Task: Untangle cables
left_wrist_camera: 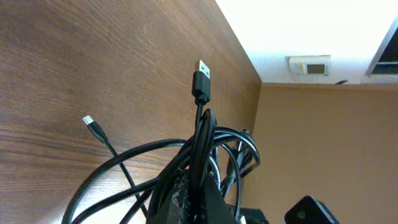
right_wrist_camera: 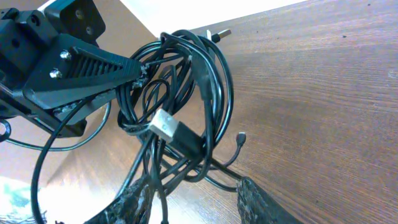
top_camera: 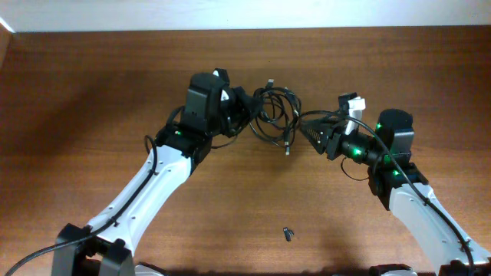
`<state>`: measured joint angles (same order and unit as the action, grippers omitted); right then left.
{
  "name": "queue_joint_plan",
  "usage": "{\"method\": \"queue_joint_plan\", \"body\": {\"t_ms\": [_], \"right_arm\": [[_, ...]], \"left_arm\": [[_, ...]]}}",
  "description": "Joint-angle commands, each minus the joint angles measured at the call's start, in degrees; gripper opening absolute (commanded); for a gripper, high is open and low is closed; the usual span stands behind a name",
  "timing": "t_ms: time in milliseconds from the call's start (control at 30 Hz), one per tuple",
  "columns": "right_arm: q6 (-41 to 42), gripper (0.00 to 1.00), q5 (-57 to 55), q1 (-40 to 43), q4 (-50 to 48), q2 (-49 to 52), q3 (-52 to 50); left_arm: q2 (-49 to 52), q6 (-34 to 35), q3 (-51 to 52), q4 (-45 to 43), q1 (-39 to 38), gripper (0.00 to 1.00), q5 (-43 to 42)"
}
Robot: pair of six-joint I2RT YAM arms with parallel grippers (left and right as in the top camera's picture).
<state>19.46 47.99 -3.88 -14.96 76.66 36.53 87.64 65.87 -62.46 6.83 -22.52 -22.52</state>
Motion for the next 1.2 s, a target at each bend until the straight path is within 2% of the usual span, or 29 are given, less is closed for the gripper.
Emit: {"method": "queue_joint_plan", "body": {"t_ms": [0,367,433,500,567,600,633,800,833,867,933,967,1133,1167], "right_arm": [[-0.2,0.44,-0.2,0.2,-0.2,-0.3,0.1],[-0.2,0.44,-0.2,0.2,-0.2,-0.3,0.1],[-0.2,0.31,-0.2,0.2,-0.2,-0.3,0.1],[-0.2,0.24,-0.2,0.2,-0.2,-0.3,0.1],[-0.2,0.09,-0.2,0.2,-0.2,-0.3,0.1],[-0.2,0.04,-0.2,0.2,-0.2,-0.3,0.1],[-0.2,0.04,-0.2,0.2,-0.2,-0.3,0.1],[-0.2,0.04,0.4,0.2,-0.3,-0.3,0.1],[-0.2,0.12,0.4,0.2,-0.3,-0.3,0.1],[-0.2,0.26,0.4,0.2,-0.3,-0.3,0.1],[-0.2,0.34,0.4,0.2,-0.3,-0.3,0.1],[-0.2,0.34,0.4,0.2,-0.3,-0.3,0.1],[-0.2,0.09,0.4,0.2,-0.3,-0.3,0.1],[-0.2,0.07,0.4,0.2,-0.3,-0.3,0.1]], "left_arm": [[-0.6,0.6,-0.5,-0.8,0.0,0.0,-2.7],[-0.6,1.5,-0.5,-5.2,-2.6,0.0,-3.6],[-0.6,1.8,-0.5,-5.1,-2.6,0.0,-3.7],[-0.6,1.8,-0.5,-5.1,-2.6,0.0,-3.7],[-0.6,1.8,-0.5,-5.1,-2.6,0.0,-3.6],[-0.6,1.8,-0.5,-5.1,-2.6,0.0,-3.6],[-0.6,1.8,-0.5,-5.1,-2.6,0.0,-3.6],[-0.5,1.8,-0.5,-5.1,-2.6,0.0,-3.2],[-0.5,1.8,-0.5,-5.1,-2.6,0.0,-3.2],[-0.5,1.9,-0.5,-5.1,-2.6,0.0,-3.2],[-0.5,2.8,-0.5,-5.1,-3.0,0.0,-3.5],[-0.5,3.1,-0.5,-5.2,-3.3,0.0,-3.4],[-0.5,3.1,-0.5,-6.2,-4.1,0.0,-3.4],[-0.5,3.1,-0.5,-6.2,-4.1,0.0,-3.4]]}}
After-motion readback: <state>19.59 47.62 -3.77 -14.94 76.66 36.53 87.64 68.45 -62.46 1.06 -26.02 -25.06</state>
